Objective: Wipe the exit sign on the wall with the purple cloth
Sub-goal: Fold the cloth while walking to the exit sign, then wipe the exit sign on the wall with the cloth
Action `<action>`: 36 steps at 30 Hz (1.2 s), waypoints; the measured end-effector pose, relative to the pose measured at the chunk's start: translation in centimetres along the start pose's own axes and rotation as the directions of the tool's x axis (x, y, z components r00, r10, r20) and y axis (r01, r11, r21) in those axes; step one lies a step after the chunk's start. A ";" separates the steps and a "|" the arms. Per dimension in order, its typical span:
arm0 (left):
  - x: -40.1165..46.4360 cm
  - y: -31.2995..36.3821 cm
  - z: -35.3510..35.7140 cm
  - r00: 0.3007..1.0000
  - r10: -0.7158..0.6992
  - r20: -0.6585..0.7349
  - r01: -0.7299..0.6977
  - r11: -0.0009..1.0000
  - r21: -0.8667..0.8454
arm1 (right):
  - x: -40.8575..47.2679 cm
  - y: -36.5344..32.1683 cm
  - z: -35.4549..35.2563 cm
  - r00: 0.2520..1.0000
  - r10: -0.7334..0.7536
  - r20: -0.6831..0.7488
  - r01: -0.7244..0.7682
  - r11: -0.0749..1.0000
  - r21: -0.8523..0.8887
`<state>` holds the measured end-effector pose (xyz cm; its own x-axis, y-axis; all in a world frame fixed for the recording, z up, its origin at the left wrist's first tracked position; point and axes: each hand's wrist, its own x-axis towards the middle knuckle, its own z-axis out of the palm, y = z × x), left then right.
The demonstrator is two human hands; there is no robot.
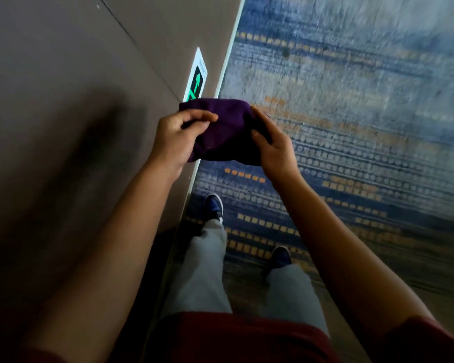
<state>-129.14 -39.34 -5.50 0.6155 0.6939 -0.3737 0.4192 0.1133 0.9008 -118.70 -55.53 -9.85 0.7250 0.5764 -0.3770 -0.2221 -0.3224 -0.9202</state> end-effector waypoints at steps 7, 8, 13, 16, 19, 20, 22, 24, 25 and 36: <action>10.1 -9.8 1.9 0.996 0.086 0.020 -0.082 0.985 -0.150 | 8.7 8.7 3.5 0.992 -0.069 -0.104 0.080 0.992 0.101; 11.8 -12.4 2.5 0.993 0.117 -0.015 -0.118 0.969 -0.216 | 10.9 11.3 4.5 0.990 -0.096 -0.099 0.109 0.984 0.140; 16.1 -17.7 2.4 0.976 0.179 -0.125 -0.210 0.929 -0.304 | 16.5 16.7 8.1 0.968 -0.222 -0.120 0.248 0.924 0.291; 17.0 -21.0 3.2 0.964 0.242 -0.110 -0.262 0.932 -0.249 | 18.2 21.3 8.8 0.961 -0.238 -0.140 0.273 0.885 0.376; 17.2 -23.4 2.9 0.947 0.286 -0.150 -0.314 0.921 -0.228 | 19.4 23.8 10.2 0.956 -0.267 -0.119 0.292 0.841 0.455; 16.8 -24.4 2.6 0.934 0.303 -0.188 -0.342 0.912 -0.228 | 19.5 24.4 11.0 0.954 -0.285 -0.095 0.295 0.830 0.474; 16.5 -24.9 2.0 0.928 0.313 -0.200 -0.348 0.921 -0.174 | 19.3 25.2 12.2 0.964 -0.246 -0.101 0.262 0.811 0.523; 15.4 -25.7 2.1 0.930 0.327 -0.166 -0.347 0.932 -0.108 | 18.5 26.6 12.8 0.970 -0.221 -0.101 0.239 0.786 0.570; 14.9 -25.9 1.9 0.921 0.351 -0.171 -0.367 0.927 -0.076 | 18.5 27.0 13.0 0.972 -0.218 -0.088 0.227 0.766 0.602; 14.4 -26.4 3.1 0.829 0.512 -0.225 -0.495 0.859 0.133 | 19.8 29.1 10.6 0.964 -0.254 0.082 0.139 0.742 0.656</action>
<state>-129.31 -34.54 -35.31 0.5747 0.7932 0.2015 0.1447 -0.3408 0.9289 -117.75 -45.53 -45.16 0.7014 0.6992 -0.1387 -0.4917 0.3338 -0.8042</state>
